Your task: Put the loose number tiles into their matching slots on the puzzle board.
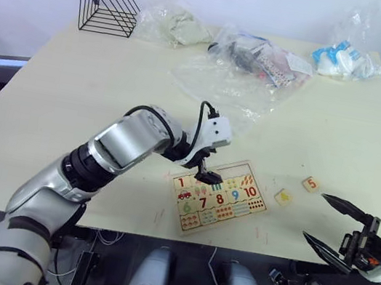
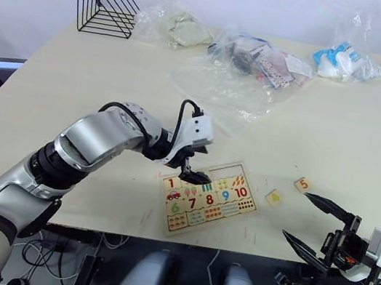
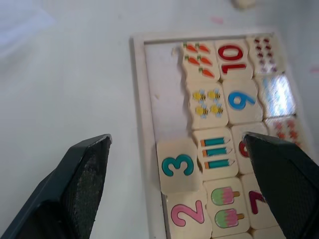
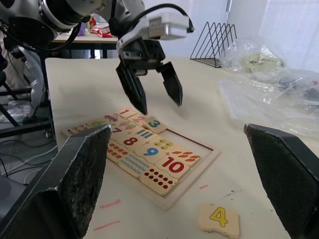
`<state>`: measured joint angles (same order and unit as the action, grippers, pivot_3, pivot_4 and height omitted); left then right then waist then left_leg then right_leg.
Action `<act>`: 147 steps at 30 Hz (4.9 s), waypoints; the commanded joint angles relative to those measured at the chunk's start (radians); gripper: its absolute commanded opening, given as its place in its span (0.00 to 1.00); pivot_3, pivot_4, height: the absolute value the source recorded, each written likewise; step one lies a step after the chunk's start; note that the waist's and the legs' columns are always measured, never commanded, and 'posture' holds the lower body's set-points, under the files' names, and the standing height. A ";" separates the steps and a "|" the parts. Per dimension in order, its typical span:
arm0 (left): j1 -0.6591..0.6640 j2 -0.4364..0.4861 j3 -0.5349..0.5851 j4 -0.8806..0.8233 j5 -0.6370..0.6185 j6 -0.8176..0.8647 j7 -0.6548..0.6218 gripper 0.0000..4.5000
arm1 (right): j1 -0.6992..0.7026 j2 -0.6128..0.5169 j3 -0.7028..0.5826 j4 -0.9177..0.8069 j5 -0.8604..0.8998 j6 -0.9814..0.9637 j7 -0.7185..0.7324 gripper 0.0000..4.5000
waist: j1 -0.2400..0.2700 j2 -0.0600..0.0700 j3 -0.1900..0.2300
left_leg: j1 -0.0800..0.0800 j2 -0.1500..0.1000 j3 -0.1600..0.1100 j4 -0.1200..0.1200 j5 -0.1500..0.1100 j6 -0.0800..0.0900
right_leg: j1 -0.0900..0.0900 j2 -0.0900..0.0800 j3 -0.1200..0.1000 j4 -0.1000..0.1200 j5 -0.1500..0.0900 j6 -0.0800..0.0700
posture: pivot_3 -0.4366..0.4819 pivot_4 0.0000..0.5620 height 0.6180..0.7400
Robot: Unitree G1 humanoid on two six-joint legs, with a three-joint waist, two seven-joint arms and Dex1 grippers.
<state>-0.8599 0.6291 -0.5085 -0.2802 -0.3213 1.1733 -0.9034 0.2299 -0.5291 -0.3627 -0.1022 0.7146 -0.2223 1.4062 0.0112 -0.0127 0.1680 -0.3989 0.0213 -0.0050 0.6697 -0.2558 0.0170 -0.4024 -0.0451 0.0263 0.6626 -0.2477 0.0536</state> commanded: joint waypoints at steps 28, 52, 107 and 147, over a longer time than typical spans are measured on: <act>0.304 0.111 0.242 0.206 -0.016 -0.584 -0.288 0.01 | 0.006 -0.004 -0.048 0.043 0.004 -0.037 -0.012 1.00 | 0.001 0.000 0.000 | 0.000 0.000 0.001 0.000 0.000 0.000 | 0.000 0.000 0.000 0.000 0.000 0.000 | 0.48 0.27 1.00; 0.283 0.041 0.158 0.276 0.102 -0.656 -0.317 0.01 | 0.054 -0.003 -0.074 0.046 0.010 -0.051 -0.019 1.00 | 0.001 0.000 0.000 | 0.000 0.000 0.001 0.000 0.000 0.000 | 0.000 0.000 0.000 0.000 0.000 0.000 | 0.48 0.27 1.00; 0.293 0.007 0.193 0.245 0.104 -0.646 -0.349 0.01 | 0.078 -0.003 -0.083 0.050 0.019 -0.067 -0.009 1.00 | 0.001 0.000 0.000 | 0.000 0.000 0.001 0.000 0.000 0.000 | 0.000 0.000 0.000 0.000 0.000 0.000 | 0.48 0.27 1.00; 1.040 -0.048 0.853 0.016 -0.126 -0.875 0.018 0.15 | 0.008 -0.098 -0.113 0.275 -0.134 -0.010 -0.190 1.00 | 0.000 0.001 -0.001 | 0.002 0.001 0.000 -0.001 0.000 0.000 | 0.000 -0.002 0.001 0.000 0.000 0.000 | 0.48 0.27 1.00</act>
<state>0.1789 0.5764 0.3131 -0.2529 -0.4504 0.3346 -0.8878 0.2409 -0.6123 -0.4464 0.1791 0.5756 -0.2359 1.2228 0.0114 -0.0120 0.1673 -0.3970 0.0223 -0.0040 0.6688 -0.2560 0.0171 -0.4023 -0.0468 0.0277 0.6621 -0.2488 0.0513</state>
